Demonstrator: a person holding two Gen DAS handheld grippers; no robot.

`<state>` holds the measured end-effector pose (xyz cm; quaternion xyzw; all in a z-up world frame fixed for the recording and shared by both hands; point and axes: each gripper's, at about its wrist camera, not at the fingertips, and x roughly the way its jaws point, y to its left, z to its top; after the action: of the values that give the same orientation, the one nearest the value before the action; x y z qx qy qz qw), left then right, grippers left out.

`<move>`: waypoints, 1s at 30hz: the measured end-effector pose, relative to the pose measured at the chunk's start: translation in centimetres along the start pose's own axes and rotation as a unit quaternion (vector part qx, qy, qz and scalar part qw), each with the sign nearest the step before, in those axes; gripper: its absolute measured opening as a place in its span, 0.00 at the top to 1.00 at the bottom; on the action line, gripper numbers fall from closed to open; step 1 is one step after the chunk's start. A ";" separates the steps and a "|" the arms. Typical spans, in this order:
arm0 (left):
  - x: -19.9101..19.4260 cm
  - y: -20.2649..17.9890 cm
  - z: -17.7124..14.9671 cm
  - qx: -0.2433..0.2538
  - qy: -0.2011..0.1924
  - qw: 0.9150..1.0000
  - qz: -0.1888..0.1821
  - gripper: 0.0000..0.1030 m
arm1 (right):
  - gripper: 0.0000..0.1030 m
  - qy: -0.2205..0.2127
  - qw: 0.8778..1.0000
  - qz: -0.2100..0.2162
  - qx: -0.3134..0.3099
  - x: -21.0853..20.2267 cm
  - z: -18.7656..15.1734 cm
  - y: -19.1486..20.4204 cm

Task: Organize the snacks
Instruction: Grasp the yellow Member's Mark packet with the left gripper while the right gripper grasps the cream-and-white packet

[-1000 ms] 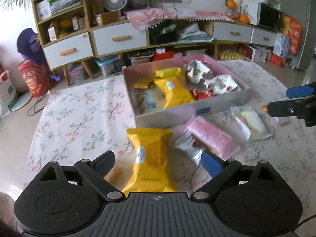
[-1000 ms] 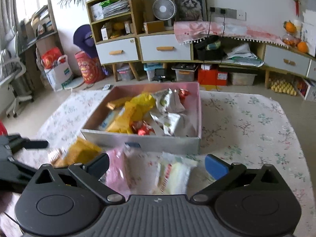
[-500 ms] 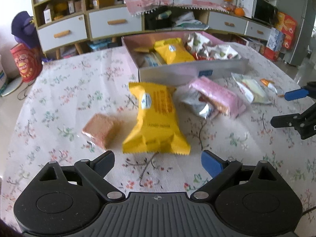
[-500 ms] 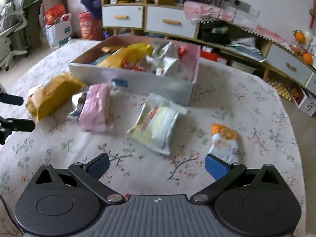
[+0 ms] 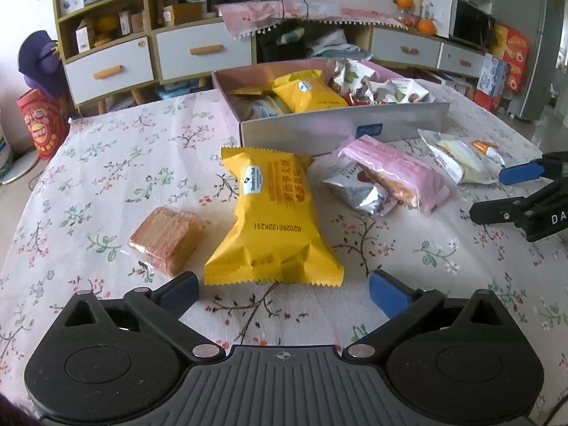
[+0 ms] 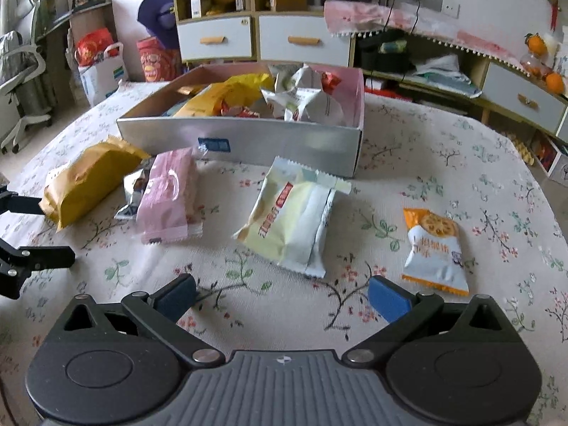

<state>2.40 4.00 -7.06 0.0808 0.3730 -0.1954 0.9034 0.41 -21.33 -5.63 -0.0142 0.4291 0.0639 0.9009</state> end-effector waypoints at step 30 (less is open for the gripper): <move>1.4 0.2 3.2 -0.025 -0.017 0.999 -0.022 0.33 | 0.41 -0.019 1.000 -0.011 0.010 2.2 2.6 -0.9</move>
<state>5.47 2.84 -5.76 0.0461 0.3641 -0.2075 0.9068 3.87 -21.78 -5.72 -0.0087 0.4121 0.0501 0.9097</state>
